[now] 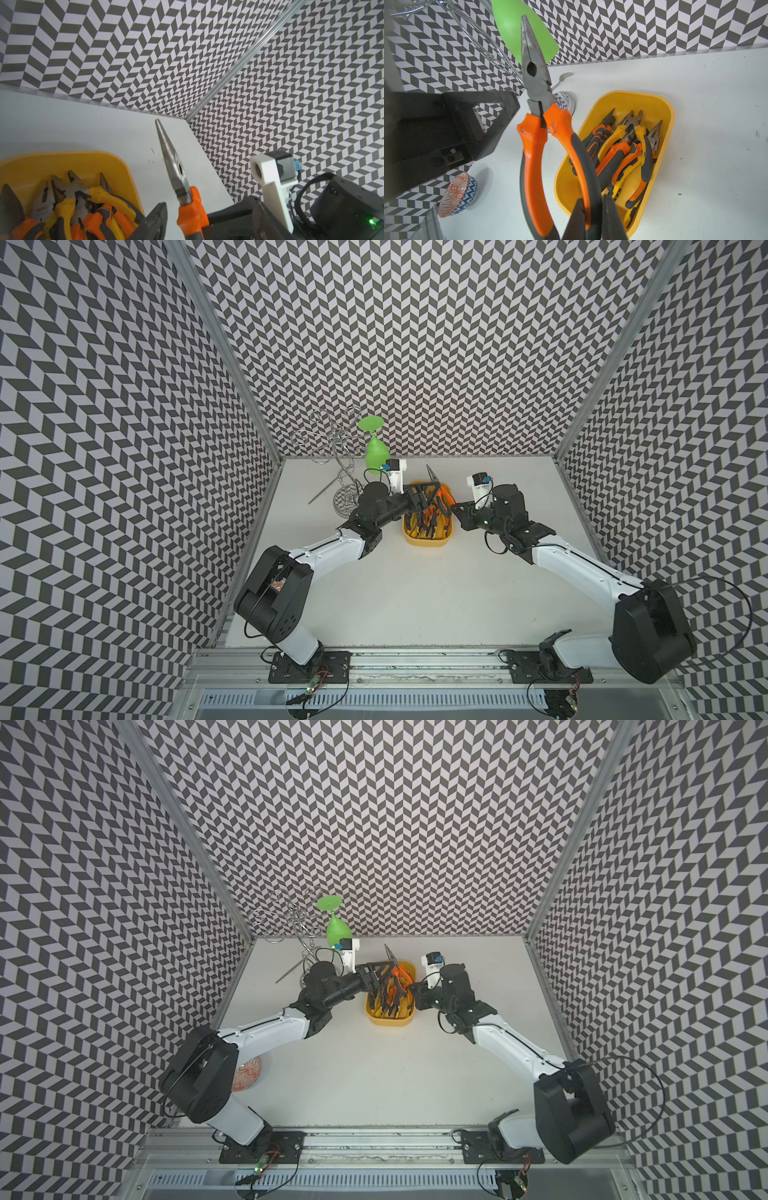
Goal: Take the pliers out of the storage box
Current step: Place the pliers at the center of the board.
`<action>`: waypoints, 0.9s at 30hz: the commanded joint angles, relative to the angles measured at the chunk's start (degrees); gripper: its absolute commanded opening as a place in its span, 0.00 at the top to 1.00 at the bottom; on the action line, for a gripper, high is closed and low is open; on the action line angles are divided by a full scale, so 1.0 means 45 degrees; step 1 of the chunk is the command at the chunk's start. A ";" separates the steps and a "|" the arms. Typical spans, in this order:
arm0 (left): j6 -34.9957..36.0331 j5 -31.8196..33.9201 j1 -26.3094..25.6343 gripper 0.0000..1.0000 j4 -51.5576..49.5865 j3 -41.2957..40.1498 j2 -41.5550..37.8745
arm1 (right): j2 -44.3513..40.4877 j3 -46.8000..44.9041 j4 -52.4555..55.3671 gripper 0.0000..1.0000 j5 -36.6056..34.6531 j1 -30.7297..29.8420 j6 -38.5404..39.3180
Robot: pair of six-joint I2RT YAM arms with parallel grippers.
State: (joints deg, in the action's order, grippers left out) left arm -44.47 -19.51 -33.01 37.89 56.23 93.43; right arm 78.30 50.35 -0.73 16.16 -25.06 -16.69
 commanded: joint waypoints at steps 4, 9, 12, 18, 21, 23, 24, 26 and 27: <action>-0.0237 0.0209 -0.0066 0.52 0.0247 0.1454 0.1074 | -0.0691 -0.0205 -0.1707 1.00 0.0161 -0.0096 -0.0159; -0.0561 0.0090 -0.0066 0.68 0.0213 0.1636 0.1423 | -0.0819 -0.0297 -0.1718 1.00 0.0059 -0.0098 -0.0103; -0.0621 -0.0077 -0.0076 0.80 0.0174 0.1685 0.1505 | -0.0848 -0.0289 -0.1654 1.00 0.0012 -0.0098 -0.0042; -0.0349 -0.0558 -0.0066 0.99 -0.0074 0.1685 0.1470 | -0.1008 -0.0214 -0.1354 0.97 -0.0261 -0.0096 0.0215; 0.0543 -0.0939 -0.0066 1.00 -0.0191 0.1522 0.1308 | -0.1239 -0.0231 -0.1172 0.83 -0.0398 -0.0095 0.0481; 0.0949 -0.1218 0.0001 1.00 -0.0248 0.1380 0.1180 | -0.1416 -0.0270 -0.1137 0.69 -0.0408 -0.0096 0.0663; 0.1101 -0.1528 0.0076 1.00 -0.0248 0.1332 0.1120 | -0.1511 -0.0290 -0.1074 0.61 -0.0412 -0.0103 0.0761; 0.1246 -0.2122 0.0286 1.00 -0.0347 0.1228 0.0995 | -0.1716 -0.0365 -0.0981 0.43 -0.0389 -0.0096 0.0945; 0.1320 -0.2501 0.0459 1.00 -0.0427 0.1165 0.0893 | -0.1830 -0.0386 -0.0867 0.35 -0.0382 -0.0098 0.1106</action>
State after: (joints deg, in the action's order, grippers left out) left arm -42.00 -25.41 -32.47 35.83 61.91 99.74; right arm 72.55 48.64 -1.83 14.76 -25.34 -13.89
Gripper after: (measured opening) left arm 0.121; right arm 0.615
